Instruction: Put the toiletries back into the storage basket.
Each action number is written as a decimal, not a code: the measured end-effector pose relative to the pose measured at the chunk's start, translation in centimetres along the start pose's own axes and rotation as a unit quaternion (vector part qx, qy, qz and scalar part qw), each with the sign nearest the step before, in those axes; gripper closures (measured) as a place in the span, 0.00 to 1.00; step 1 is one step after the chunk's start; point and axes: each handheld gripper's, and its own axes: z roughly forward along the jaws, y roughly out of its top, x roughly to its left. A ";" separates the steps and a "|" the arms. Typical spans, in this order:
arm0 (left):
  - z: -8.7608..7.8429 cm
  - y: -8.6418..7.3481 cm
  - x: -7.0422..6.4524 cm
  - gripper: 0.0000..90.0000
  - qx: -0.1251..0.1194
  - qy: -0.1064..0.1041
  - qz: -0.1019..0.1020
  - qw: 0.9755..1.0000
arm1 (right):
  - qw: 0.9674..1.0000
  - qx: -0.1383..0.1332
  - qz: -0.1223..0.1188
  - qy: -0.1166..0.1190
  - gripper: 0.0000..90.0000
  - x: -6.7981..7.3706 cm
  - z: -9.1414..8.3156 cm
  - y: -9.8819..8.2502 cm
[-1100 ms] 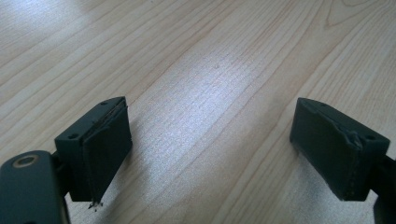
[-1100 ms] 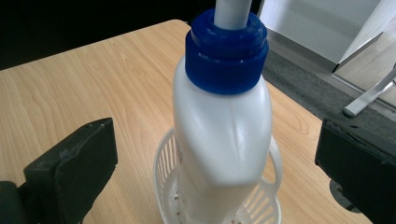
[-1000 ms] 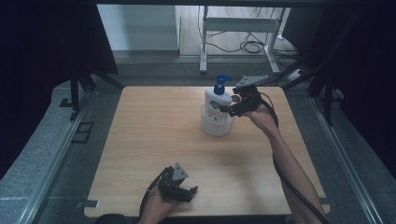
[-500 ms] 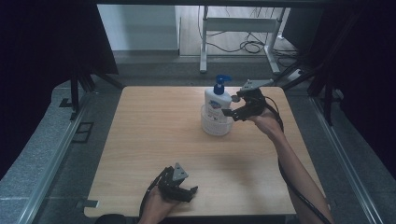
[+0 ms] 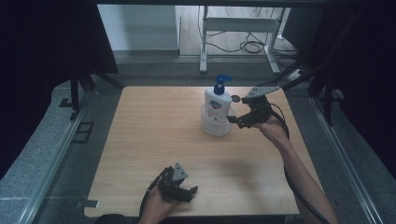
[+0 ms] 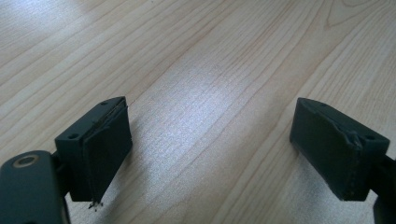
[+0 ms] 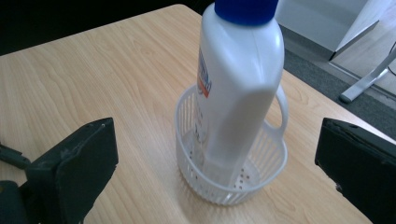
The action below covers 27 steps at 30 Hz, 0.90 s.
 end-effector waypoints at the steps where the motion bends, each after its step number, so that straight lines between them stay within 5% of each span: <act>1: 0.0 0.0 0.0 0.13 0.000 0.000 0.000 1.000 | 1.000 0.000 0.000 0.000 0.00 0.0 -0.1 -0.2; 27: 0.0 0.0 0.0 0.13 -0.001 0.000 -0.002 1.000 | 1.000 0.011 0.007 -0.017 0.01 1.0 -3.3 -3.8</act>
